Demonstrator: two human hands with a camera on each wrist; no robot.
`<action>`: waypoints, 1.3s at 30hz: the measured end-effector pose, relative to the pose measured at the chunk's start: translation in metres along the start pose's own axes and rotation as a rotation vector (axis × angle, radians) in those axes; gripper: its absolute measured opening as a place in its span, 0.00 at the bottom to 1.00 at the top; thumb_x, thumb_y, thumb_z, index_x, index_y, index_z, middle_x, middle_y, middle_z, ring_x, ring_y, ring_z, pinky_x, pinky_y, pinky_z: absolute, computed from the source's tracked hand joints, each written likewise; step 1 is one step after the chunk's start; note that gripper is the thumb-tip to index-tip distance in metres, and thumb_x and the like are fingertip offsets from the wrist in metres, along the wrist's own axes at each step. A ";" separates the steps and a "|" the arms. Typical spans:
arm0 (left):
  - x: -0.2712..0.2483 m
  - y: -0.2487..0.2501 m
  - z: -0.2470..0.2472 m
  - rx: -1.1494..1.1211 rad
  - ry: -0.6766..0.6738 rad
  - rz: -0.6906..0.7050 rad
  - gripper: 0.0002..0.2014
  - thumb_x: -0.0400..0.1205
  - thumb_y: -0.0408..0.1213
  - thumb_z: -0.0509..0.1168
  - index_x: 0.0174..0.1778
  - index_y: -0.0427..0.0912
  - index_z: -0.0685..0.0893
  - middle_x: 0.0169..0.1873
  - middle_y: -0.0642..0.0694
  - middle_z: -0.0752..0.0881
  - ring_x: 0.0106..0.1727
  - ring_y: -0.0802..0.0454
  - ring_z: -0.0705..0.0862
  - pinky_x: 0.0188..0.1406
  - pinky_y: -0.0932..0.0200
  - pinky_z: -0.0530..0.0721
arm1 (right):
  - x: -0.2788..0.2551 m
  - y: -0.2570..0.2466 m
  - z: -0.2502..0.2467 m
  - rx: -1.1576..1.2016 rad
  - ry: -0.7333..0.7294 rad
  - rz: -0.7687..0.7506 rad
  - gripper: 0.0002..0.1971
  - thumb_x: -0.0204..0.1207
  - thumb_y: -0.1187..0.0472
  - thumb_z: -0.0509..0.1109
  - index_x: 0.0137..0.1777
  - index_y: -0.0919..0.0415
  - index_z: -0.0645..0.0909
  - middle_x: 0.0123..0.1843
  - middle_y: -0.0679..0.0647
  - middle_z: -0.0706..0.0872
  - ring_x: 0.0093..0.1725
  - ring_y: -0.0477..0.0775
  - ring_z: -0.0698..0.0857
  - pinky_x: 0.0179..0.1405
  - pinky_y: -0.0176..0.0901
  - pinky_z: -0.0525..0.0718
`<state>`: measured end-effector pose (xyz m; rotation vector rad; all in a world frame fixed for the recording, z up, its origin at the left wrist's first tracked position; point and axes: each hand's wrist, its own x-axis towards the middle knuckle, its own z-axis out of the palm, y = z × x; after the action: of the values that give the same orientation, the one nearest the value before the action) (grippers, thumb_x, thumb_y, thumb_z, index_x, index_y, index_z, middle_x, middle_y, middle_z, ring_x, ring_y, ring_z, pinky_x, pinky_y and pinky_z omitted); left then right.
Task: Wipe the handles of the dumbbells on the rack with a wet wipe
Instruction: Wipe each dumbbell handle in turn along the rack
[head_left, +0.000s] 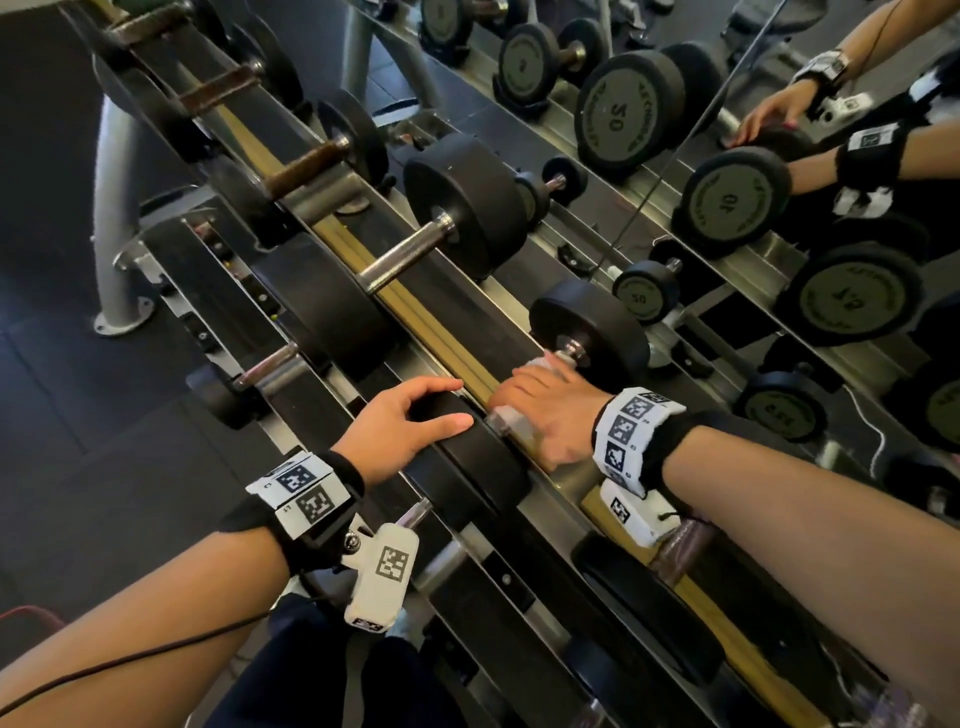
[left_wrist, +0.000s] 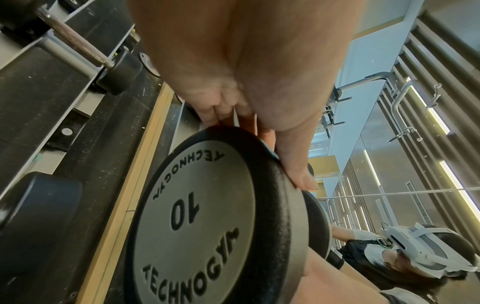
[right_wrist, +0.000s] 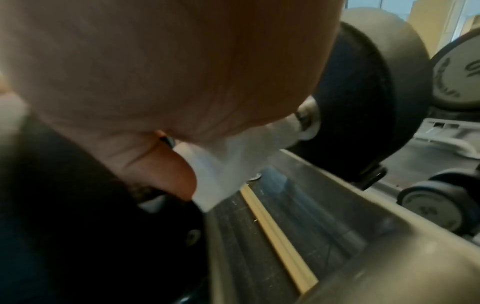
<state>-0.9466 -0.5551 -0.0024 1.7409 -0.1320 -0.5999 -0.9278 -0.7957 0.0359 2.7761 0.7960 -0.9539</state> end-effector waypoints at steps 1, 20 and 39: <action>0.000 0.000 0.000 0.005 -0.003 -0.003 0.32 0.60 0.70 0.75 0.62 0.70 0.84 0.58 0.57 0.88 0.57 0.60 0.87 0.61 0.58 0.85 | -0.001 0.007 -0.002 -0.020 0.012 0.012 0.44 0.65 0.58 0.73 0.79 0.46 0.56 0.79 0.49 0.63 0.83 0.55 0.54 0.81 0.62 0.33; -0.007 0.009 -0.001 0.042 -0.024 -0.037 0.32 0.66 0.63 0.73 0.69 0.65 0.81 0.64 0.62 0.84 0.61 0.65 0.84 0.70 0.53 0.82 | 0.001 0.005 -0.007 -0.128 0.049 0.051 0.39 0.62 0.60 0.77 0.73 0.52 0.63 0.70 0.53 0.69 0.74 0.58 0.66 0.82 0.56 0.50; -0.003 0.013 -0.003 0.069 -0.039 -0.062 0.34 0.57 0.74 0.75 0.61 0.72 0.84 0.60 0.59 0.87 0.62 0.59 0.86 0.70 0.46 0.81 | -0.005 -0.013 -0.013 0.211 0.129 0.012 0.27 0.79 0.71 0.68 0.75 0.48 0.77 0.71 0.53 0.79 0.70 0.53 0.78 0.72 0.49 0.76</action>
<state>-0.9445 -0.5551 0.0113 1.8055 -0.1274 -0.6817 -0.9308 -0.7839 0.0502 3.0469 0.7336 -0.9134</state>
